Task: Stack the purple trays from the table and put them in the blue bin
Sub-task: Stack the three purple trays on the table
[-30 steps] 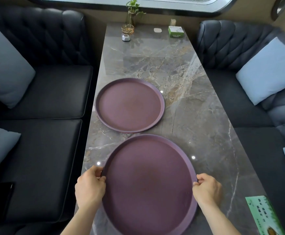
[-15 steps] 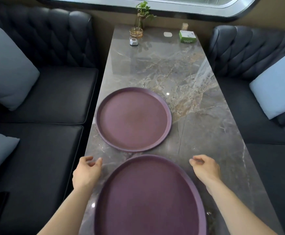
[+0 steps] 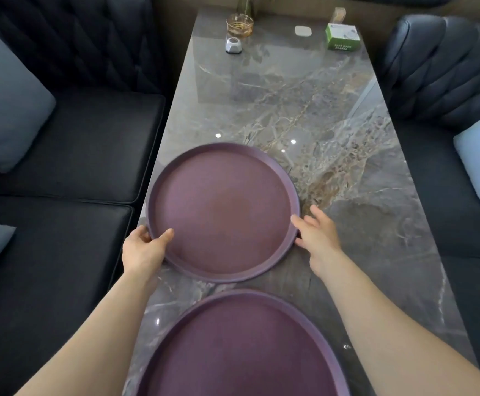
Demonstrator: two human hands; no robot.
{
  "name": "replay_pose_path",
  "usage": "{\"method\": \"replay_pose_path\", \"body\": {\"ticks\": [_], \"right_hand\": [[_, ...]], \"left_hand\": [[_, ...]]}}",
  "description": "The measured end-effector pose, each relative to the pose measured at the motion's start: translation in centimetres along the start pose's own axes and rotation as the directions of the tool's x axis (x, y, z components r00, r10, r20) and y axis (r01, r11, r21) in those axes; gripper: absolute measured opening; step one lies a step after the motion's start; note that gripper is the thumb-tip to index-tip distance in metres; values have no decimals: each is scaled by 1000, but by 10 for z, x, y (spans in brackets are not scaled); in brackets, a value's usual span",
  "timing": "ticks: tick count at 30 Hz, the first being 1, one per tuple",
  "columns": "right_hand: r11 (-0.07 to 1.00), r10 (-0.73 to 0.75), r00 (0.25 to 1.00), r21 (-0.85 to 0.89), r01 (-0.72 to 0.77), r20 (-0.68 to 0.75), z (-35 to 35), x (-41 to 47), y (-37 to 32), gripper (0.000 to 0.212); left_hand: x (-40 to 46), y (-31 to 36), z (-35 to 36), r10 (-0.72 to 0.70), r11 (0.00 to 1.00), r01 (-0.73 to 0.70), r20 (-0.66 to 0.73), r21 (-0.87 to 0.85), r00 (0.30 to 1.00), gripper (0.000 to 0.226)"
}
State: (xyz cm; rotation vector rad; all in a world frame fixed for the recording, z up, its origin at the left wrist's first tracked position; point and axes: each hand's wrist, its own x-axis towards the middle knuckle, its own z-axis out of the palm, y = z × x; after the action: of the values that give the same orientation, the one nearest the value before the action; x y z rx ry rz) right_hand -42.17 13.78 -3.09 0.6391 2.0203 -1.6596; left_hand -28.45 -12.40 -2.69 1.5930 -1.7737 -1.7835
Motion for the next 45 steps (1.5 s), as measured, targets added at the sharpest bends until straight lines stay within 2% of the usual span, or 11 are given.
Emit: {"method": "replay_pose_path", "body": {"ticks": [1,4,8,15,21,24,27,30,39,42,45], "right_hand": [[1000,11,1000,9,-11,2,1,3,0,76],[1000,-3,998,28,5,-69,1,3,-6,73],[991,-127,956,-71,112,-263,-12,-22,-12,47],[942,-256,901,-298,152,-350,-59,-99,42,15],[884,-317,850,-456,103,-422,-94,-175,118,17],[852,-319,820,-523,28,-475,-102,-205,153,17],[791,-373,795,-611,4,-478,-108,-227,181,12],[780,-368,797,-625,-15,-478,-112,-239,201,10],[832,-308,805,-554,-29,-506,-110,-253,226,14],[807,-308,812,-589,-53,-495,-109,-254,227,28],[799,-308,814,-598,-59,-492,-108,-255,228,29]], "left_hand": [[0,-1,-1,-10,1000,10,15,-15,1000,17],[-1,-1,-9,2,995,1,28,-104,1000,42],[-16,7,-27,59,974,-43,63,-222,996,48],[-73,-22,-74,120,983,-96,152,-159,981,52],[-123,-76,-112,177,976,-194,158,98,971,50],[-145,-103,-124,216,926,-243,124,290,969,47],[-161,-130,-133,254,873,-282,123,397,959,45],[-169,-152,-140,286,817,-313,131,483,949,46],[-184,-160,-145,329,744,-354,151,567,932,45],[-185,-161,-147,321,752,-346,145,561,936,45],[-185,-161,-149,303,772,-334,148,542,941,45]]}}
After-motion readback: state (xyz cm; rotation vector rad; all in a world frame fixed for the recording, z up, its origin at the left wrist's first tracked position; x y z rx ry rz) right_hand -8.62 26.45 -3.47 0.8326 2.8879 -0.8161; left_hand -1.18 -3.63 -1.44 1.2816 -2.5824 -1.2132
